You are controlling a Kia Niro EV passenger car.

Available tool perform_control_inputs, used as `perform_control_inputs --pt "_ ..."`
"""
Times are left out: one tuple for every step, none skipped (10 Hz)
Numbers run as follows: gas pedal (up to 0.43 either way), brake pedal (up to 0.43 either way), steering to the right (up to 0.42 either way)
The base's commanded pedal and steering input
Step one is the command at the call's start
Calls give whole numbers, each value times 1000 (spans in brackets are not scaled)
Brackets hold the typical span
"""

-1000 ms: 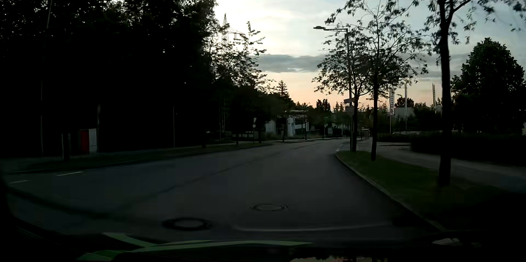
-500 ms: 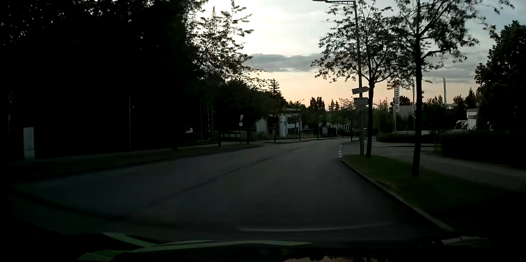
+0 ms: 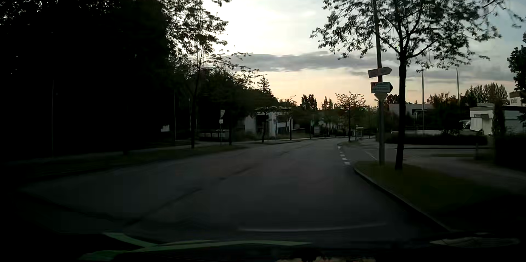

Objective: Follow the waypoints while adhering to traffic rules and regulations

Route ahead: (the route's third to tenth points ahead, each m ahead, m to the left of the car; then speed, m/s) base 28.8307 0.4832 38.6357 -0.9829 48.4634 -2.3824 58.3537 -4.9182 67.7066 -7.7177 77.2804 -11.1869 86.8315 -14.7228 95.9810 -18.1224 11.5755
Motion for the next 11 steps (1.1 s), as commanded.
perform_control_inputs --pt "28 0 24" --pt "28 0 23" --pt "28 0 23" --pt "28 0 22" --pt "28 0 23" --pt "28 0 22" --pt "28 0 22" --pt "28 0 23" --pt "28 0 23" --pt "28 0 23" --pt "28 0 23"
